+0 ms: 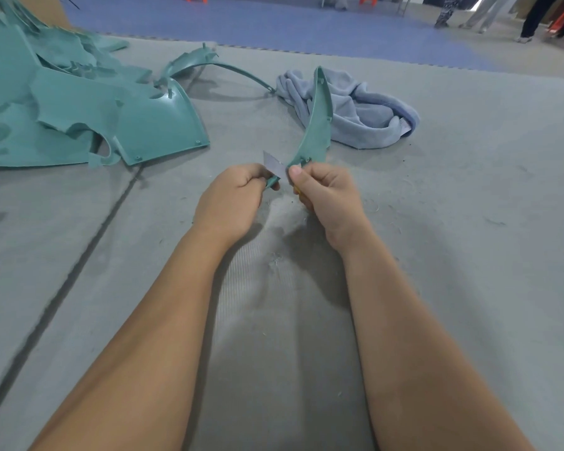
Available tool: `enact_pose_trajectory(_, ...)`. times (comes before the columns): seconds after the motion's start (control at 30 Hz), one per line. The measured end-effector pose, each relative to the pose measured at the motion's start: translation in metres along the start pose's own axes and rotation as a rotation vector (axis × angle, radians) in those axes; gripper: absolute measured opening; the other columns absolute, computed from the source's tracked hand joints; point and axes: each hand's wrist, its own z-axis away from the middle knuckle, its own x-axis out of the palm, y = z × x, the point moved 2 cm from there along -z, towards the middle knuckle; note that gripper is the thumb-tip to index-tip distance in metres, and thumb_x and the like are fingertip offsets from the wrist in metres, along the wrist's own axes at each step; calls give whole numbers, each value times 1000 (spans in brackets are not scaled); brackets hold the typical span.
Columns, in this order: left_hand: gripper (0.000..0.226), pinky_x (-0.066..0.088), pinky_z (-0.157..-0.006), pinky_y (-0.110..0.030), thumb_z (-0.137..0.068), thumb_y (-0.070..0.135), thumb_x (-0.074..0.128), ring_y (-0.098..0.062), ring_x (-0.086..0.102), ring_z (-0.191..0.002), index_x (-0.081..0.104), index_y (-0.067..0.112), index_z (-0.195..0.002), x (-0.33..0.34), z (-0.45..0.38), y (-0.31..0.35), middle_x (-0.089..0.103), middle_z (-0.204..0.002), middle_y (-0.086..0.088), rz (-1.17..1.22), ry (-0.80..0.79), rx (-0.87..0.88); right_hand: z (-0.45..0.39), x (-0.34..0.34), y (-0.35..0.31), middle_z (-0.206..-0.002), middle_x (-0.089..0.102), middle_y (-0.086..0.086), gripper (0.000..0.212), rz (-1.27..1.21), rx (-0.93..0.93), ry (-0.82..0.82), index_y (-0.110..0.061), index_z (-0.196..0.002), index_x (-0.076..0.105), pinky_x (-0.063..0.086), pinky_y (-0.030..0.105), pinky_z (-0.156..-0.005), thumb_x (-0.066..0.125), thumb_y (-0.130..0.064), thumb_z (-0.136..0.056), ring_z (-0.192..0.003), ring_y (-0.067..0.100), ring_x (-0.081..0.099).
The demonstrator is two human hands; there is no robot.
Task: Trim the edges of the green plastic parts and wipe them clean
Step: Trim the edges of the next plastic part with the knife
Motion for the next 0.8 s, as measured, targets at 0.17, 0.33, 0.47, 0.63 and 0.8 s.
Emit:
enact_pose_trajectory(0.17, 30, 29, -57, -32, -77, 32, 35, -15, 41, -53, 63, 39, -68, 0, -1, 0, 46, -47, 11, -36, 30, -3, -1, -1, 1, -48, 35, -9, 37, 10, 21, 87, -13, -59, 53, 26, 13, -47, 62, -15, -94, -47, 3, 28)
enact_pose_trajectory(0.33, 31, 29, -55, -32, -80, 30, 33, -17, 39, -52, 62, 37, -69, 1, 2, -1, 42, -51, 6, -98, 15, 26, -3, -9, 1, -52, 33, -4, 41, -139, 77, 257, -19, -57, 49, 22, 20, -49, 60, -20, -97, -50, 8, 26)
enact_pose_trajectory(0.47, 31, 28, -55, -32, -81, 30, 33, -17, 40, -53, 61, 37, -71, 1, 2, 0, 43, -52, 7, -119, 21, 23, -5, -11, 4, -54, 33, 0, 37, -169, 79, 295, -16, -61, 52, 22, 24, -50, 60, -22, -96, -52, 11, 25)
enact_pose_trajectory(0.63, 31, 28, -54, -31, -83, 28, 32, -16, 41, -54, 60, 37, -72, 0, 2, -1, 45, -55, 7, -149, 26, 48, -6, -10, 5, -55, 34, 0, 38, -166, 62, 323, -16, -59, 52, 24, 22, -50, 61, -21, -96, -53, 11, 25)
enact_pose_trajectory(0.8, 27, 28, -53, -30, -87, 28, 36, -11, 44, -56, 60, 34, -76, 2, 3, -4, 49, -53, 13, -213, -3, 82, -7, -18, 2, -52, 37, -6, 38, -426, 139, 494, -20, -62, 48, 23, 20, -43, 55, -24, -100, -45, 7, 27)
